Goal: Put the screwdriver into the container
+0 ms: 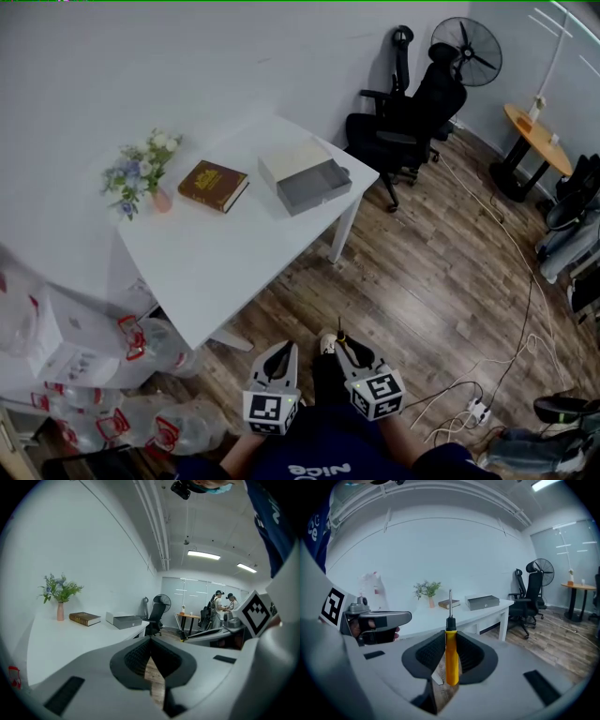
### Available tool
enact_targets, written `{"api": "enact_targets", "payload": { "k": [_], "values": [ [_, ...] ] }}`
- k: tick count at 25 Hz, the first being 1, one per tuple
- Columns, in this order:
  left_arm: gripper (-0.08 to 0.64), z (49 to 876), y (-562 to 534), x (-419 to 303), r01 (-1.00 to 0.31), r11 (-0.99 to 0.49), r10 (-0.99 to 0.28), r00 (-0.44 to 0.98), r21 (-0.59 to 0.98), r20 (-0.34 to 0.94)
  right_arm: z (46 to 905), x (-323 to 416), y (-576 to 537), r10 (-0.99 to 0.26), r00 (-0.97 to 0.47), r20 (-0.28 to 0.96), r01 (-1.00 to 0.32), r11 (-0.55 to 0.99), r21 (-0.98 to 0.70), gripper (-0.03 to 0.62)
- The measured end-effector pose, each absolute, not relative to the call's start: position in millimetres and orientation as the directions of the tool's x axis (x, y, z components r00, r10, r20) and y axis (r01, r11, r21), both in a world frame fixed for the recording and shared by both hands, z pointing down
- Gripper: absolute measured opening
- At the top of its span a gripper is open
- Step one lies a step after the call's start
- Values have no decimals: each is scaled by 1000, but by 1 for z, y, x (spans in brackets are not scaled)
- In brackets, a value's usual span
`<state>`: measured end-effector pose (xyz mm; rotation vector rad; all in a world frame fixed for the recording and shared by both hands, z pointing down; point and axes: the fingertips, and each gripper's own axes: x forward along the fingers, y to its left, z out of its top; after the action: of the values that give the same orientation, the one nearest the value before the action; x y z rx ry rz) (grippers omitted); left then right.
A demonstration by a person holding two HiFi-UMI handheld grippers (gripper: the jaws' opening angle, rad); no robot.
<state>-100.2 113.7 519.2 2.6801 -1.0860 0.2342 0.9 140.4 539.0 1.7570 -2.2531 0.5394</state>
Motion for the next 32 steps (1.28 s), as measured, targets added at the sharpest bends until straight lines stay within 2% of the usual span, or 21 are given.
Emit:
{"api": "enact_targets", "payload": {
  "k": [7,17,23,32],
  "values": [
    [17,515,42,-63,-738,-665,-706,671,115,225,538,51,64,-873,-296,388,-952,238,-192,92],
    [17,504,-49,-14,-826,-552,-787,561,112,259,536,119,-40,-840,-374,393,-927,333,-171,92],
    [17,502,-81,11,-861,-495,-826,509,121,244,532,137,-78,-806,-445,391,-893,431,-130,92],
    [17,507,-102,19,-882,-454,-844,472,126,256,531,147,-106,-792,-470,390,-879,460,-126,92]
  ]
}}
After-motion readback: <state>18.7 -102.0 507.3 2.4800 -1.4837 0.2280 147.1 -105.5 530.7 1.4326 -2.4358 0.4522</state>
